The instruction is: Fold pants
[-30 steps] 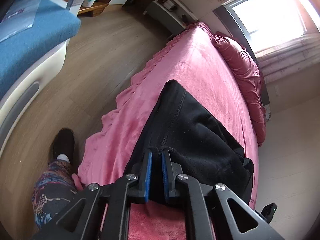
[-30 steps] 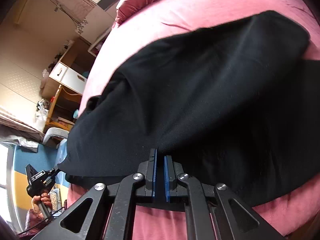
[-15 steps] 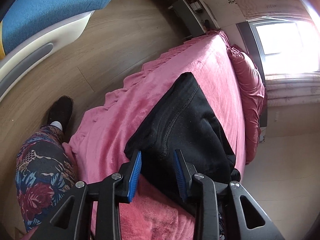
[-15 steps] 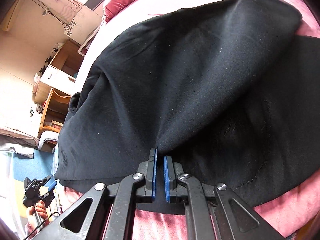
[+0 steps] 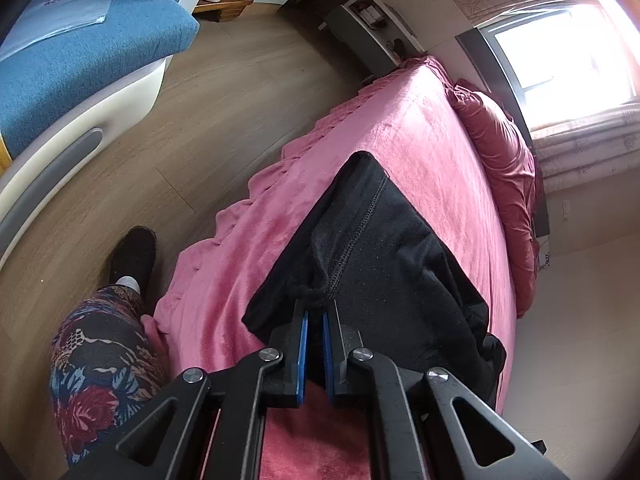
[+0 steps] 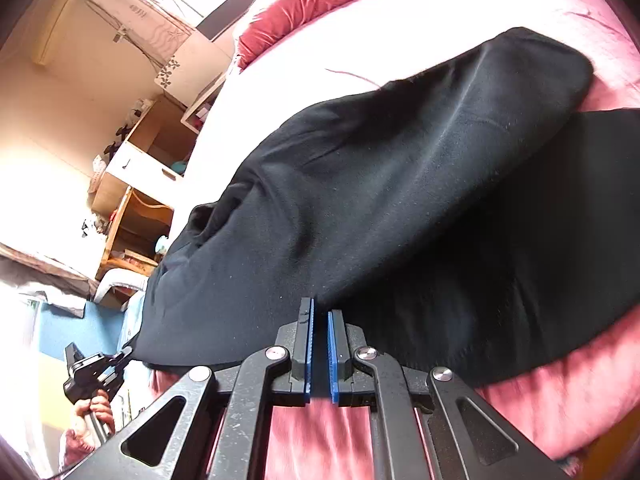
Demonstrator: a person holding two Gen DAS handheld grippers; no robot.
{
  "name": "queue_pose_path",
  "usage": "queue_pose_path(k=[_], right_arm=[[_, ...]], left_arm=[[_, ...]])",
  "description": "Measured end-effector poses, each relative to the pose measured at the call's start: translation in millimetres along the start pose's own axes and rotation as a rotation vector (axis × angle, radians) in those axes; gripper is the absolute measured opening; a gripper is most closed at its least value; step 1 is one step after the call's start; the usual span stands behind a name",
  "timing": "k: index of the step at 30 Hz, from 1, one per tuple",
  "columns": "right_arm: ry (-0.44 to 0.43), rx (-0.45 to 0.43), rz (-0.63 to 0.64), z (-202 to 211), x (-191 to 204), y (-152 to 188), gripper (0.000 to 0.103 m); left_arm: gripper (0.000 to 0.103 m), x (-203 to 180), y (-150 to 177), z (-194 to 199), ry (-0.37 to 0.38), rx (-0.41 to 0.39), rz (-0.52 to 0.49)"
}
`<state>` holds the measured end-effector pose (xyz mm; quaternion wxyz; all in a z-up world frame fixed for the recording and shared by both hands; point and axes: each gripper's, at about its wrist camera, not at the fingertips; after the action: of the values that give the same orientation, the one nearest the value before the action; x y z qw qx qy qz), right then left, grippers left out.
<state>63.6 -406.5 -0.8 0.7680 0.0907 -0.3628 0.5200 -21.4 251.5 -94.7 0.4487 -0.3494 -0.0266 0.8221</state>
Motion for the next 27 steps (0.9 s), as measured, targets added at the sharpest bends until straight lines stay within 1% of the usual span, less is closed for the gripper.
queue_pose_path(k=[6,9,10,11,12,13,14,15,17,18,19,20,21,24,27], right_arm=[[0.041,0.049,0.009,-1,-10,24,0.006],[0.095,0.081,0.02,-17,-15,35,0.006],[0.109,0.092,0.024,-22,-16,37,0.006],[0.112,0.104,0.019,-26,-19,37,0.007],[0.104,0.114,0.0,-27,-23,36,0.012],[0.078,0.119,-0.016,-27,-25,33,0.012],[0.059,0.116,-0.025,-25,-26,31,0.019],[0.039,0.105,-0.03,-19,-28,27,0.033],[0.011,0.046,-0.047,0,-35,15,0.043],[0.005,0.013,-0.066,10,-42,9,0.043],[0.006,-0.027,-0.093,22,-50,0,0.043],[0.016,-0.066,-0.123,32,-58,-10,0.043],[0.032,-0.116,-0.163,42,-69,-23,0.043],[0.081,-0.24,-0.273,67,-102,-62,0.043],[0.087,-0.321,-0.379,81,-129,-99,0.043]], left_arm=[[0.006,9,5,-14,-0.06,0.041,0.01],[0.009,10,5,-19,-0.083,0.065,0.033],[0.012,9,5,-18,-0.088,0.065,0.033],[0.02,8,4,-16,-0.103,0.066,0.026],[0.023,6,4,-12,-0.131,0.064,0.018],[0.023,5,3,-8,-0.157,0.058,0.012],[0.023,3,2,-1,-0.202,0.041,0.004],[0.023,-1,0,7,-0.24,0.016,-0.012],[0.023,-11,-3,21,-0.282,-0.038,-0.053],[0.023,-18,-5,28,-0.284,-0.071,-0.079],[0.023,-25,-5,32,-0.269,-0.092,-0.103],[0.023,-35,-5,34,-0.239,-0.106,-0.142],[0.023,-45,-5,32,-0.212,-0.105,-0.182],[0.023,-80,1,15,-0.136,-0.061,-0.318],[0.024,-114,13,-5,-0.09,-0.006,-0.445]])
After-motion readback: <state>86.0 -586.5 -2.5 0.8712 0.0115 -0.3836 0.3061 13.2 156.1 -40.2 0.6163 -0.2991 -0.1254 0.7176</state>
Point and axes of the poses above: each gripper's, at about its wrist camera, not at the fingertips, and z roughly against the way its jaws point, x to its left, y to its underside, and after that the axes turned 14 degrees about -z, right-handed
